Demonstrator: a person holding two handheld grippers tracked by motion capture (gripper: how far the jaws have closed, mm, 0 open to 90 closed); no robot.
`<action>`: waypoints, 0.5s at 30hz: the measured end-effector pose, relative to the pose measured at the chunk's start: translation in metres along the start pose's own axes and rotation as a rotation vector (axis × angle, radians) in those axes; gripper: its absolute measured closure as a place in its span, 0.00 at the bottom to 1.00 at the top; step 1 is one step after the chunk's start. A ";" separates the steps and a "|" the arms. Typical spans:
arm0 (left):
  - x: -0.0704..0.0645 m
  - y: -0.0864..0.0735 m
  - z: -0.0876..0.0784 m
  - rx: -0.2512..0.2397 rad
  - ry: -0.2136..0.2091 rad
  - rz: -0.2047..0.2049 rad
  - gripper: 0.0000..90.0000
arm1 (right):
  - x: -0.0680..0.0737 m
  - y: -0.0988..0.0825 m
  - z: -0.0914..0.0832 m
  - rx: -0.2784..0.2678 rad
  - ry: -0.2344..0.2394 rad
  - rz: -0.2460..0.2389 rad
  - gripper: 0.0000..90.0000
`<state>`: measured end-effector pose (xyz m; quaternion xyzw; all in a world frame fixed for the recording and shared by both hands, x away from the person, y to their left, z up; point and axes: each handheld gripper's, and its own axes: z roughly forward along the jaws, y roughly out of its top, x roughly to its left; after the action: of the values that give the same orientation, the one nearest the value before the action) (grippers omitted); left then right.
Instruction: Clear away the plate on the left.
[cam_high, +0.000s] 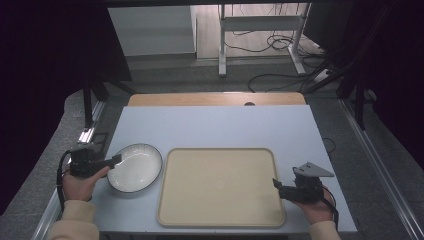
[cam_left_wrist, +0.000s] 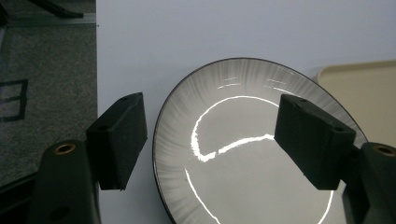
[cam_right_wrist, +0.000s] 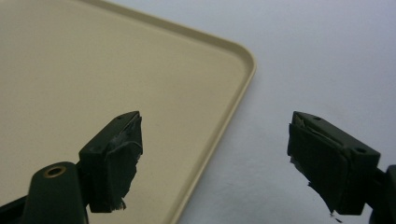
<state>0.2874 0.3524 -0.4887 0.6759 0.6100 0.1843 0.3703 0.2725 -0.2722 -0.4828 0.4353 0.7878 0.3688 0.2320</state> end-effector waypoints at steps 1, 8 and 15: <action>0.002 0.001 0.002 0.008 0.003 -0.006 0.29 | 0.000 0.000 0.000 0.001 -0.002 0.001 0.21; 0.017 -0.002 0.011 0.055 0.028 -0.029 0.33 | -0.001 -0.003 0.001 0.023 -0.009 -0.002 0.20; 0.022 -0.005 0.016 0.075 0.016 -0.066 0.35 | -0.001 -0.004 0.002 0.035 -0.016 0.003 0.20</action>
<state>0.2992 0.3692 -0.5070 0.6673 0.6414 0.1546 0.3455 0.2718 -0.2740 -0.4872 0.4434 0.7915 0.3520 0.2301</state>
